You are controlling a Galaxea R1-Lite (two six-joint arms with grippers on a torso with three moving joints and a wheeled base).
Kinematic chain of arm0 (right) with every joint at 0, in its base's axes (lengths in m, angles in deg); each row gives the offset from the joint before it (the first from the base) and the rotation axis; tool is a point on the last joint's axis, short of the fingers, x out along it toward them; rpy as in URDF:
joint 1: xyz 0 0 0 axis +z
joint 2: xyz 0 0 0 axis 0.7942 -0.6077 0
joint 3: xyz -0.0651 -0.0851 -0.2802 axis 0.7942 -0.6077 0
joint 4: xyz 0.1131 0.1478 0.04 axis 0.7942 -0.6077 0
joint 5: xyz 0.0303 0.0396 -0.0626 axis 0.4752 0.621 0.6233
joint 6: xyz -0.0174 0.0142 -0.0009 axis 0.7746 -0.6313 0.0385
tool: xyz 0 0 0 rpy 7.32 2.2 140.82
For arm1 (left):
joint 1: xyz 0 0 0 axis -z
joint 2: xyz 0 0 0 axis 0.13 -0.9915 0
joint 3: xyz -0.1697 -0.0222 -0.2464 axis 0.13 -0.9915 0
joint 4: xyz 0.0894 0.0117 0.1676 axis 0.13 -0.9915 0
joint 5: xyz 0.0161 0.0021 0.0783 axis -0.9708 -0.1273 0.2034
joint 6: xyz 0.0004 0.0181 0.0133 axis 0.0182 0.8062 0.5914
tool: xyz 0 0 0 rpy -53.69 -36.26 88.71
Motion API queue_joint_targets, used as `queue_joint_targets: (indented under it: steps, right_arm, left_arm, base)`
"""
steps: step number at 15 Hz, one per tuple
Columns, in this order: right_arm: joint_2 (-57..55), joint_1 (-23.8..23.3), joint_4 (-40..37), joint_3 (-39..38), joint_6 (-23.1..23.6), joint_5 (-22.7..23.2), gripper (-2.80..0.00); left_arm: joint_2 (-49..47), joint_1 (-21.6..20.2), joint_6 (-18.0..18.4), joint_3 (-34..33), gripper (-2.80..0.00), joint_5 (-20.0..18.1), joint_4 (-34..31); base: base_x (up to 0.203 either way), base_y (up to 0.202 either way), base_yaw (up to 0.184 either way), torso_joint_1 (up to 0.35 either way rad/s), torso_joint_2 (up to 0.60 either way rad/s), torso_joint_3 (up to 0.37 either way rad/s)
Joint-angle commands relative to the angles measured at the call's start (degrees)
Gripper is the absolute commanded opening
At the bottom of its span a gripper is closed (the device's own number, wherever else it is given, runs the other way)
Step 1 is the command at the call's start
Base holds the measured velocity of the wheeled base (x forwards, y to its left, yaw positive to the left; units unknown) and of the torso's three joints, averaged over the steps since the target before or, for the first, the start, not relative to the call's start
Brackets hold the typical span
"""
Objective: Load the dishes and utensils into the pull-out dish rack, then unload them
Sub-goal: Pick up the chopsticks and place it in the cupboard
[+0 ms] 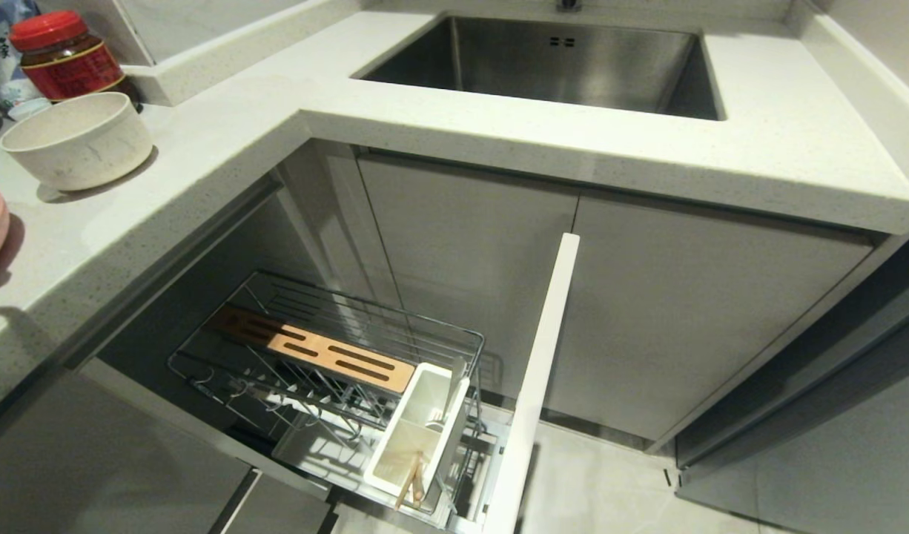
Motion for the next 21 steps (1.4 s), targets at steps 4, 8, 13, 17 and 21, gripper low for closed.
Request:
queue_joint_targets:
  steps: [4,8,13,17,21]
  right_arm:
    - [0.0,0.0,0.0,-1.5,0.0,0.0,-2.8]
    - [0.0,0.0,0.0,-1.5,0.0,0.0,-2.8]
    - [0.0,0.0,0.0,-1.5,0.0,0.0,-2.8]
    - [0.0,0.0,0.0,-1.5,0.0,0.0,-2.8]
    - [0.0,0.0,0.0,-1.5,0.0,0.0,-2.8]
  left_arm:
    - [1.1,-1.4,-0.9,0.2,-2.8,0.0,-0.3]
    - [6.3,-2.0,-0.9,6.9,-2.8,0.1,0.4]
    - [15.9,9.1,0.8,9.2,-2.8,0.1,20.0]
    - [17.2,29.3,0.8,8.4,-2.8,-0.8,24.2]
    - [12.1,42.1,1.2,7.3,-2.8,-6.1,17.5]
  base:
    - [0.0,0.0,0.0,0.0,0.0,0.0]
    - [0.0,0.0,0.0,0.0,0.0,0.0]
    - [0.0,0.0,0.0,0.0,0.0,0.0]
    - [0.0,0.0,0.0,0.0,0.0,0.0]
    - [0.0,0.0,0.0,0.0,0.0,0.0]
